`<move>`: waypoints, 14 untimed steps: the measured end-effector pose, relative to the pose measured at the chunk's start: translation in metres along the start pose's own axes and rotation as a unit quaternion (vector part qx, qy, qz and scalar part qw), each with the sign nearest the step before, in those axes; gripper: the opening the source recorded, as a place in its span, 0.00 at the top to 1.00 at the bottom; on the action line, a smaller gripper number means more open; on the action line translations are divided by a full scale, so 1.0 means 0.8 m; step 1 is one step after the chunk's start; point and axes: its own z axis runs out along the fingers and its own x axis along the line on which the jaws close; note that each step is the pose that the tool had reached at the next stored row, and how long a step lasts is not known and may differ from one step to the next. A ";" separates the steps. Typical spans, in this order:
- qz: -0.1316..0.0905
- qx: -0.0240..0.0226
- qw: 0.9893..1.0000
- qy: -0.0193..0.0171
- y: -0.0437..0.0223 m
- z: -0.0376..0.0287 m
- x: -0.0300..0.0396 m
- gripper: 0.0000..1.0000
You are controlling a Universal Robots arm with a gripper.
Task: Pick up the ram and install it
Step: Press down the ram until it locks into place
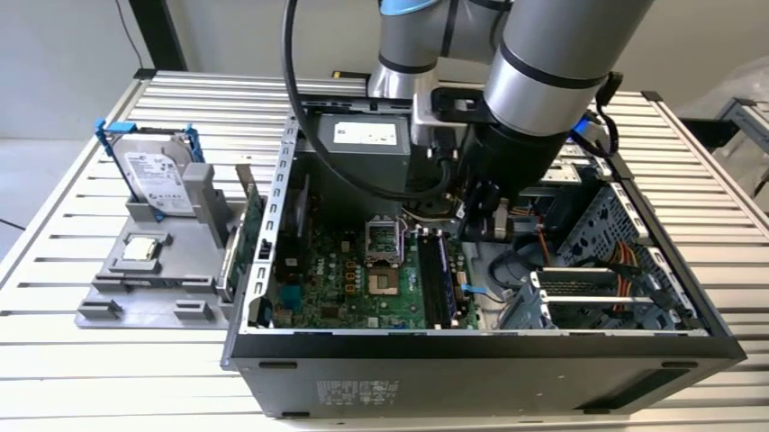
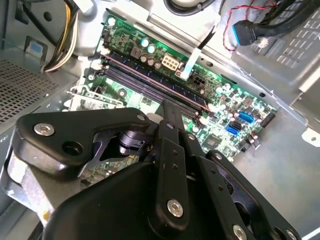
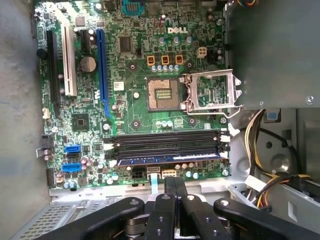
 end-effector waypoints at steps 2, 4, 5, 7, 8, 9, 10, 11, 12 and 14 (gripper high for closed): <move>0.000 0.000 1.000 0.000 0.0001 -0.0049 -0.0003 1.00; 0.000 0.000 1.000 0.000 0.0003 -0.0089 -0.0006 1.00; 0.000 0.000 1.000 0.000 0.0003 -0.0113 -0.0007 1.00; 0.000 0.000 1.000 0.000 0.0004 -0.0160 -0.0010 1.00; 0.000 0.000 1.000 0.000 0.0005 -0.0182 -0.0011 1.00; 0.000 0.000 1.000 0.000 0.0006 -0.0204 -0.0013 1.00; 0.000 0.000 1.000 0.000 0.0006 -0.0229 -0.0014 1.00; 0.000 0.000 1.000 0.000 0.0007 -0.0254 -0.0016 1.00; 0.000 0.000 1.000 0.000 0.0008 -0.0275 -0.0017 1.00; 0.000 0.000 1.000 0.000 0.0008 -0.0304 -0.0019 1.00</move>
